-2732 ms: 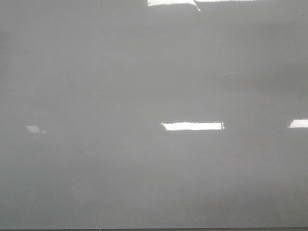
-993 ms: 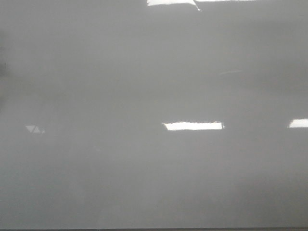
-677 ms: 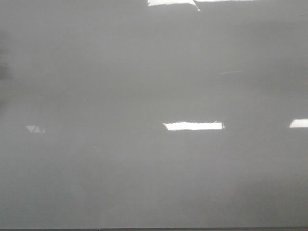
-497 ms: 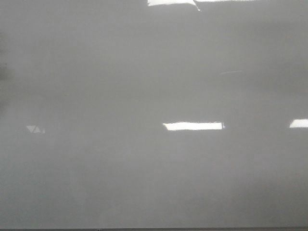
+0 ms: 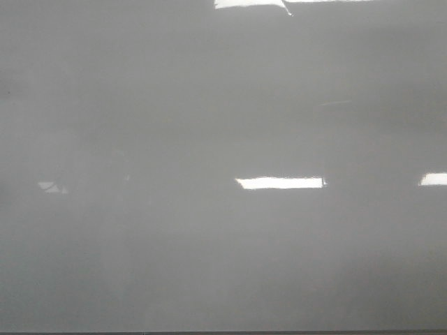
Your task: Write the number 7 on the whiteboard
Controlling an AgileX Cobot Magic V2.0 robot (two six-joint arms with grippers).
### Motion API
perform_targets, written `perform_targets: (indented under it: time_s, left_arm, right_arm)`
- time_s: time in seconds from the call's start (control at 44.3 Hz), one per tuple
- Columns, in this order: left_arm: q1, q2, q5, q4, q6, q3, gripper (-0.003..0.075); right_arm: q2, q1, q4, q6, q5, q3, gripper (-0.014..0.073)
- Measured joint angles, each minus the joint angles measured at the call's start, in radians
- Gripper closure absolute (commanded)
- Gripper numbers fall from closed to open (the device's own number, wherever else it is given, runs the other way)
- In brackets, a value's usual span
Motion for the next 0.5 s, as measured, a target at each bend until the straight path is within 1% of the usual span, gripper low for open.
perform_targets:
  time_s: [0.023,0.113,0.203,0.339,0.497]
  left_arm:
    - [-0.02,-0.005,0.047,0.0,0.018,-0.017,0.0741]
    - [-0.091,-0.011,0.163,0.0,0.052,-0.088,0.0741]
    - [-0.174,-0.011,0.231,0.0,0.072,-0.136,0.0741]
    - [-0.326,-0.013,0.273,-0.004,0.124,-0.166,0.0741]
    - [-0.506,0.0,0.32,-0.004,0.229,-0.166,0.0741]
  right_arm:
    - [0.005,0.0,0.0,0.0,0.005,-0.007,0.0179]
    - [0.023,0.0,0.0,0.0,0.031,-0.044,0.0174]
    - [0.05,0.0,0.0,0.0,0.065,-0.078,0.0138]
    - [0.102,0.0,0.0,0.0,0.101,-0.109,0.0064]
    - [0.168,0.0,0.0,-0.01,0.124,-0.124,0.0065]
